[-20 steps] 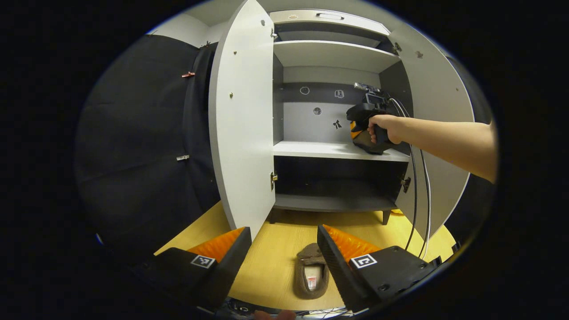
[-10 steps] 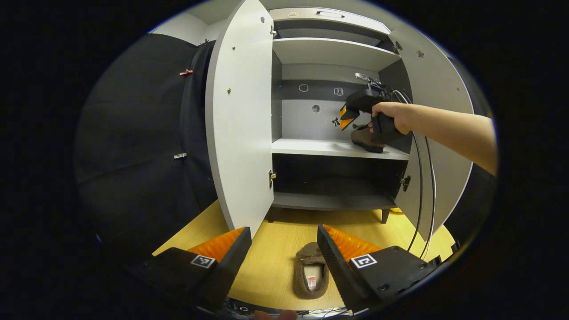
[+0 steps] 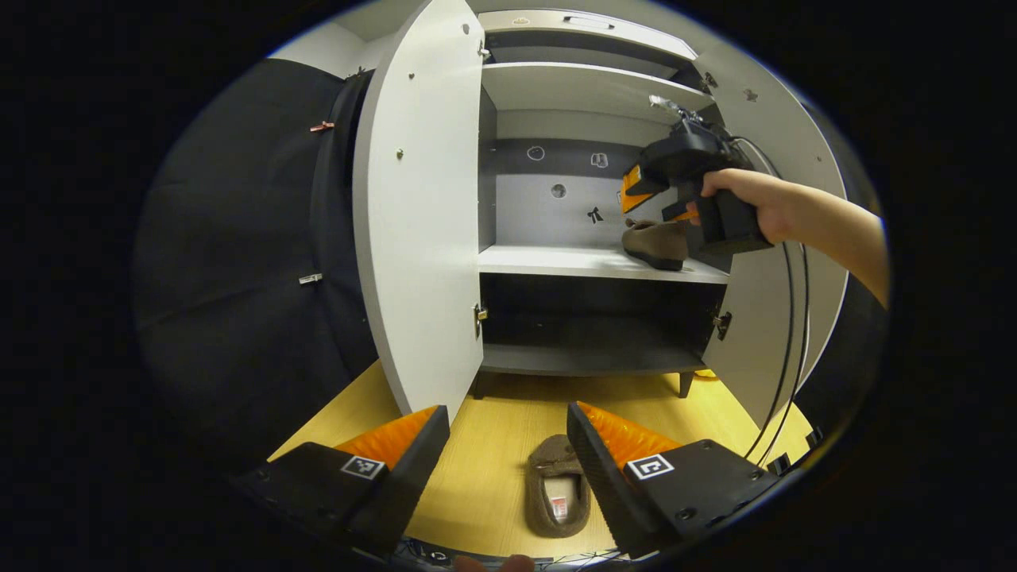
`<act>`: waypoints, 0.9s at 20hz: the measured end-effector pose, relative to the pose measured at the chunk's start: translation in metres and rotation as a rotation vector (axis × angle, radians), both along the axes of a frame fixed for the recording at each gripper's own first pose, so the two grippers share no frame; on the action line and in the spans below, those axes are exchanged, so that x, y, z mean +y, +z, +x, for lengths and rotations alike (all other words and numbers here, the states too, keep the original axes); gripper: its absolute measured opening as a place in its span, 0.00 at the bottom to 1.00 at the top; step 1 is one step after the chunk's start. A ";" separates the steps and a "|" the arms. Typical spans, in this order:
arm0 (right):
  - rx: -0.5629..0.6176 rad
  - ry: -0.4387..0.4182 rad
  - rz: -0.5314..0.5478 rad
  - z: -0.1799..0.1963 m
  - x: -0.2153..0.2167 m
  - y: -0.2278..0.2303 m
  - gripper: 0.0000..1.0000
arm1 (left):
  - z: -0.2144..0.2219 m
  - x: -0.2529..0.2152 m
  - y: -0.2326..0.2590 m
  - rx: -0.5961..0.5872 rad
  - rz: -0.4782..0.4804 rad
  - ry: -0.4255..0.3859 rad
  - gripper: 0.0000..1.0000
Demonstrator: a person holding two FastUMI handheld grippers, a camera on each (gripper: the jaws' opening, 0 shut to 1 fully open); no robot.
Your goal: Grab one shoe with the right hand and put it into the shoe cabinet, grab the other shoe with the left hand and put it into the shoe cabinet; then close the right door with the right hand and the left door with the left hand.
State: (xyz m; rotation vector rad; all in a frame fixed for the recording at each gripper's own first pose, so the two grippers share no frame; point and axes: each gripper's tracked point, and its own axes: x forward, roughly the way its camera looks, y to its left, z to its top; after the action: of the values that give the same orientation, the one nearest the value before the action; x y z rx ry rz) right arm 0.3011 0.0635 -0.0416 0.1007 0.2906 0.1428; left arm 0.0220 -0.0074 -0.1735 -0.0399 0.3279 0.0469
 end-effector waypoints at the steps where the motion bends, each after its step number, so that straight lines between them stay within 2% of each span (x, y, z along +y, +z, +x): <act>1: -0.035 -0.002 -0.004 -0.013 -0.001 0.010 0.99 | 0.002 -0.002 -0.005 0.010 0.002 -0.013 0.95; 5: -0.163 -0.007 0.016 -0.072 -0.003 0.050 0.99 | 0.008 -0.016 -0.041 0.089 -0.024 -0.089 0.95; 11: -0.318 -0.043 0.014 -0.160 -0.021 0.090 0.98 | 0.000 -0.031 -0.132 0.261 -0.045 -0.174 0.94; 15: -0.340 -0.063 0.005 -0.207 -0.038 0.092 0.98 | 0.004 -0.038 -0.175 0.319 -0.036 -0.208 0.85; 18: -0.328 -0.087 0.032 -0.234 -0.057 0.095 0.98 | 0.017 -0.046 -0.202 0.332 -0.022 -0.231 0.82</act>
State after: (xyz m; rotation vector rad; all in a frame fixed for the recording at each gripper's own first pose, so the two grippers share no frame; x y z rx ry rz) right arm 0.0668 0.0065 0.0530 0.1200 -0.0436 0.0754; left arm 0.0389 -0.0530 -0.3752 -0.0151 0.6632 -0.1815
